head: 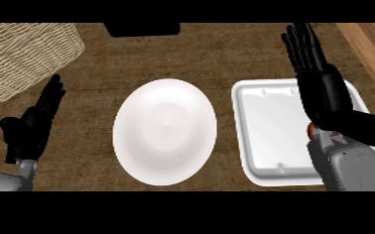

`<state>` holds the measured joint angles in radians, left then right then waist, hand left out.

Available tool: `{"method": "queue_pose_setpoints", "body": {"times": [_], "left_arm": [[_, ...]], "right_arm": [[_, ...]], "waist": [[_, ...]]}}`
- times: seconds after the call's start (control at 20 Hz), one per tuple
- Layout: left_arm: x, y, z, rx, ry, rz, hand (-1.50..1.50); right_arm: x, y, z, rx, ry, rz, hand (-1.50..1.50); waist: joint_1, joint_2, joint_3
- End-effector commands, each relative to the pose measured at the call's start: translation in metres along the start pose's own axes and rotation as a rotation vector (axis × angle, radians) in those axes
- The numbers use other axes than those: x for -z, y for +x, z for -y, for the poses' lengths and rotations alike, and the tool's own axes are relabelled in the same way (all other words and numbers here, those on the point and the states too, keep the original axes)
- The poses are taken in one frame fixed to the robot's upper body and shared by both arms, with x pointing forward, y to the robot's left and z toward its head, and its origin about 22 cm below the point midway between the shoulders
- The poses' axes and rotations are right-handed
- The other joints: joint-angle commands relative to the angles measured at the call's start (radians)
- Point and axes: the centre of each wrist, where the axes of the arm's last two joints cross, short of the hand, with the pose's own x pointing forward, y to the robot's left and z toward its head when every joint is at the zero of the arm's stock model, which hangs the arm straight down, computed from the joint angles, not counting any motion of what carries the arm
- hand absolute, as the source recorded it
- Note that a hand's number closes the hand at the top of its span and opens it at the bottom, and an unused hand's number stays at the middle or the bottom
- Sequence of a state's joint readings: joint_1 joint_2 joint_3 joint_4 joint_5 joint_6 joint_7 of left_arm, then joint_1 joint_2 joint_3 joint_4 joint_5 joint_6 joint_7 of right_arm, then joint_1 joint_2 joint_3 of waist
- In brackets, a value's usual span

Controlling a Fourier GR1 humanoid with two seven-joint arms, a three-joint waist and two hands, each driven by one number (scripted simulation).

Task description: Pick the tomato from the tray and place it in the plate

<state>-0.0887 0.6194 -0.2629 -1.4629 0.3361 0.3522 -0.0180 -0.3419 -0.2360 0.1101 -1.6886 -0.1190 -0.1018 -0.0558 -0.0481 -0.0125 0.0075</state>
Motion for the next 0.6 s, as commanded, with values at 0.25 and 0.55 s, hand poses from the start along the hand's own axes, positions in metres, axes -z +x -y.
{"method": "queue_pose_setpoints", "body": {"times": [0.25,0.55], "left_arm": [[-0.014,-0.017,-0.026,0.185,0.066,0.06,0.0],[-0.038,-0.039,-0.006,0.151,-0.003,0.03,0.0]], "right_arm": [[-0.05,-0.043,0.082,0.593,-0.598,-0.313,-1.5],[-0.1,-0.038,0.134,0.114,-1.018,-0.382,-1.5]], "waist": [[0.011,0.011,0.004],[0.031,0.007,-0.008]]}}
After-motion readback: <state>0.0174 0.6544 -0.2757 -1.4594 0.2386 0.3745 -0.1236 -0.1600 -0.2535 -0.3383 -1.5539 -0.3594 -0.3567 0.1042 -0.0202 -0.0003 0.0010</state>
